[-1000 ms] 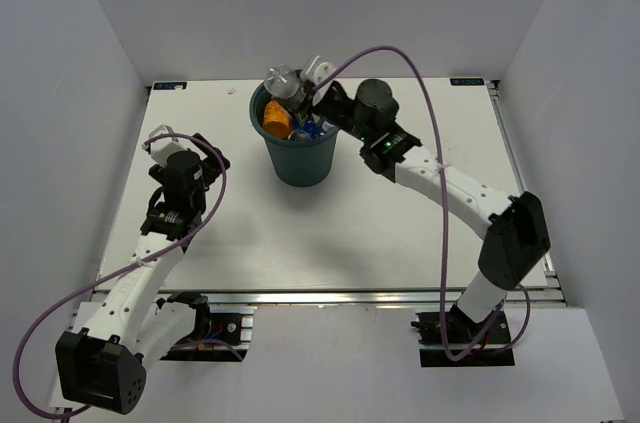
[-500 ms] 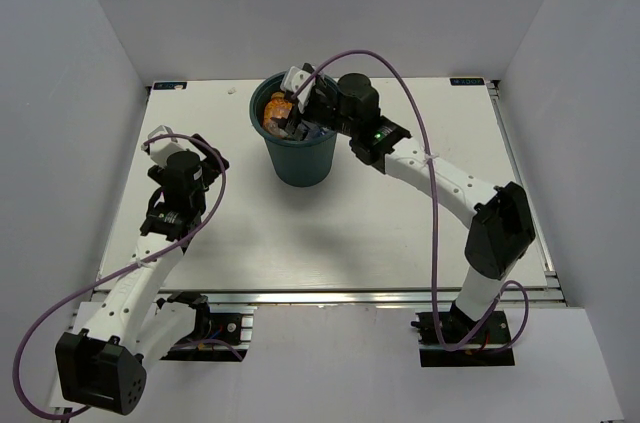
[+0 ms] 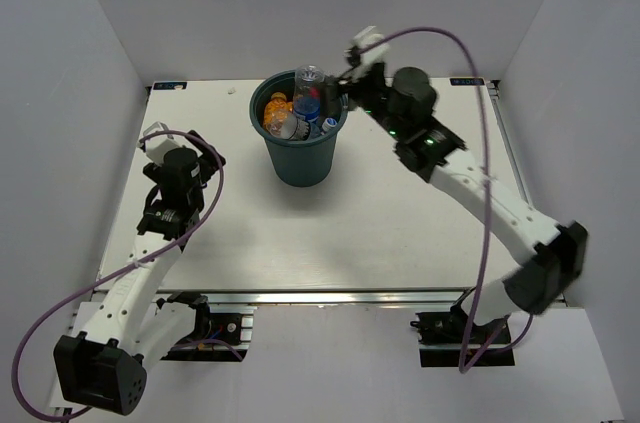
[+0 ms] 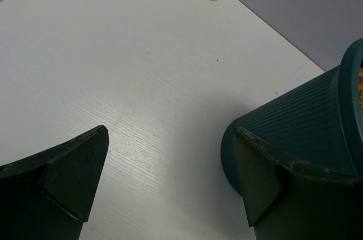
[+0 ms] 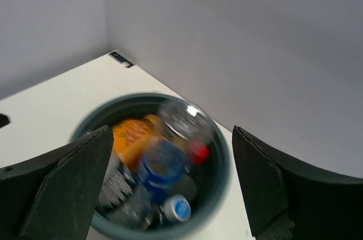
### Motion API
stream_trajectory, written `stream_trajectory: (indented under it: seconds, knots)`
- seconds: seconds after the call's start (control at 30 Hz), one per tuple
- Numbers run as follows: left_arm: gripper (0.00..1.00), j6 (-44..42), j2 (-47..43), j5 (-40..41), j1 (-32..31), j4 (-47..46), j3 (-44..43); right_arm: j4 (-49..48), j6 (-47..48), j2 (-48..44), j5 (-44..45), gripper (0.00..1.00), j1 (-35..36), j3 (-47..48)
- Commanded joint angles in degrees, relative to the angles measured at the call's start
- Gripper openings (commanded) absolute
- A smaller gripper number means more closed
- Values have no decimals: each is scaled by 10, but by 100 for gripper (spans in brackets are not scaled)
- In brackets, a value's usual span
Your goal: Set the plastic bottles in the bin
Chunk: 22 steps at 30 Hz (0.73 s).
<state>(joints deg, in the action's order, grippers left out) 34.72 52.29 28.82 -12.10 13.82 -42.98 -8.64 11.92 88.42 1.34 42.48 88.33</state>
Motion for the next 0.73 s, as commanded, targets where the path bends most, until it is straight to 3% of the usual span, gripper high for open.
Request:
stream_trajectory:
  seconds: [0.0,0.17,0.3,0.57,0.7]
  knots:
    - [98,-5,-12,21,4,17,-21,7,-126,-113,98,89,-77,-90]
    - [98,-3,-17,-17,15,-16,5,-18,-285,-264,102,89,-192,-385]
    - [98,-3,4,-40,26,-16,4,-14,-337,-345,154,89,-195,-510]
    - [98,4,0,-95,43,-43,25,34,-342,-358,201,90,-195,-534]
    - [98,2,-4,-93,45,-34,19,6,-342,-374,205,89,-195,-554]
